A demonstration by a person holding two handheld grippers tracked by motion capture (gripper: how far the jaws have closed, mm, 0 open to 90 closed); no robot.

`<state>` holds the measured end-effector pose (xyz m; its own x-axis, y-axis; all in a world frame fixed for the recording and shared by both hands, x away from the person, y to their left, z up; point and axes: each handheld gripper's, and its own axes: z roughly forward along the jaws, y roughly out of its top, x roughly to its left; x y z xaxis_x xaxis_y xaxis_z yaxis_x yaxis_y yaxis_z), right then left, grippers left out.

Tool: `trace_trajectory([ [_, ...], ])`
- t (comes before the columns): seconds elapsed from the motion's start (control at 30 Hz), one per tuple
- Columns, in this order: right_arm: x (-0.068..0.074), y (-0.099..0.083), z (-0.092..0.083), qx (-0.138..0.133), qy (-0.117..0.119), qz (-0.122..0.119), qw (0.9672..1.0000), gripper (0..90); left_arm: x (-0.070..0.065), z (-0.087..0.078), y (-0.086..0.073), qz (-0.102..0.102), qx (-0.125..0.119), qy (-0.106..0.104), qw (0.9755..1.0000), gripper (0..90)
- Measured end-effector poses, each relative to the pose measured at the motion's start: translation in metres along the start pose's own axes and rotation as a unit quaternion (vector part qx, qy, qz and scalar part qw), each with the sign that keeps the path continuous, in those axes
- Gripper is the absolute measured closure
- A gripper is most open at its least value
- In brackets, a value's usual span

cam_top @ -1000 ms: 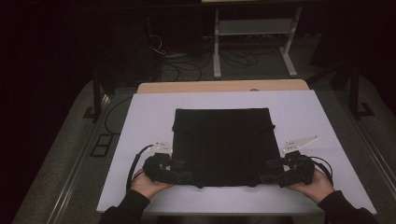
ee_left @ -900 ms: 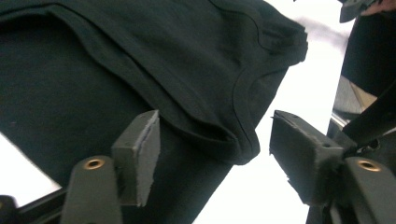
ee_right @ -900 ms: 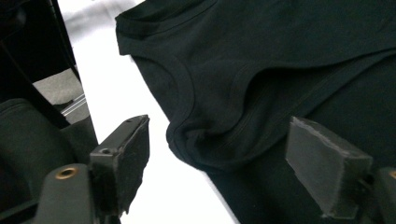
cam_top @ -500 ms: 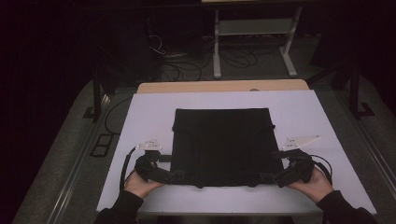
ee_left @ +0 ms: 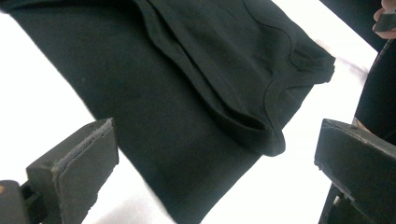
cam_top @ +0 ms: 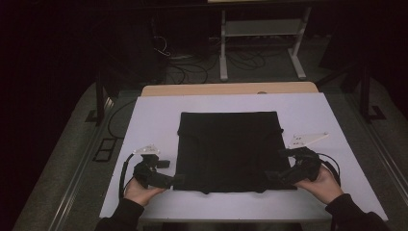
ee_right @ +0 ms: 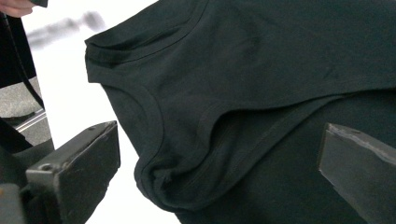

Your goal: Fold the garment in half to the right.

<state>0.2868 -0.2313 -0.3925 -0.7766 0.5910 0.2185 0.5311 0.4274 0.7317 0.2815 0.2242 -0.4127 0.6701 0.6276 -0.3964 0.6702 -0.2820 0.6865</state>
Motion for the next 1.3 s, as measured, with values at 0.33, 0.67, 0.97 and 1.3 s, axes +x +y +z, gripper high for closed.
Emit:
trace_trajectory([
  [0.33,-0.010,0.018,0.010,-0.001,-0.011,-0.007,0.9999,0.0,0.005,0.000,-0.005,-0.032,0.021,0.014,0.9992,0.0],
  [0.67,-0.020,0.038,0.024,-0.009,-0.017,-0.009,0.9998,0.0,0.006,0.002,-0.010,-0.048,0.037,0.007,0.9982,0.0],
  [0.97,-0.027,0.053,0.033,-0.014,-0.022,-0.005,0.9997,0.0,0.005,0.004,-0.012,-0.056,0.049,0.002,0.9973,2.9],
  [1.3,-0.025,0.079,0.047,-0.017,-0.018,-0.014,0.9996,0.0,0.009,0.007,-0.014,-0.072,0.055,-0.015,0.9958,12.5],
])
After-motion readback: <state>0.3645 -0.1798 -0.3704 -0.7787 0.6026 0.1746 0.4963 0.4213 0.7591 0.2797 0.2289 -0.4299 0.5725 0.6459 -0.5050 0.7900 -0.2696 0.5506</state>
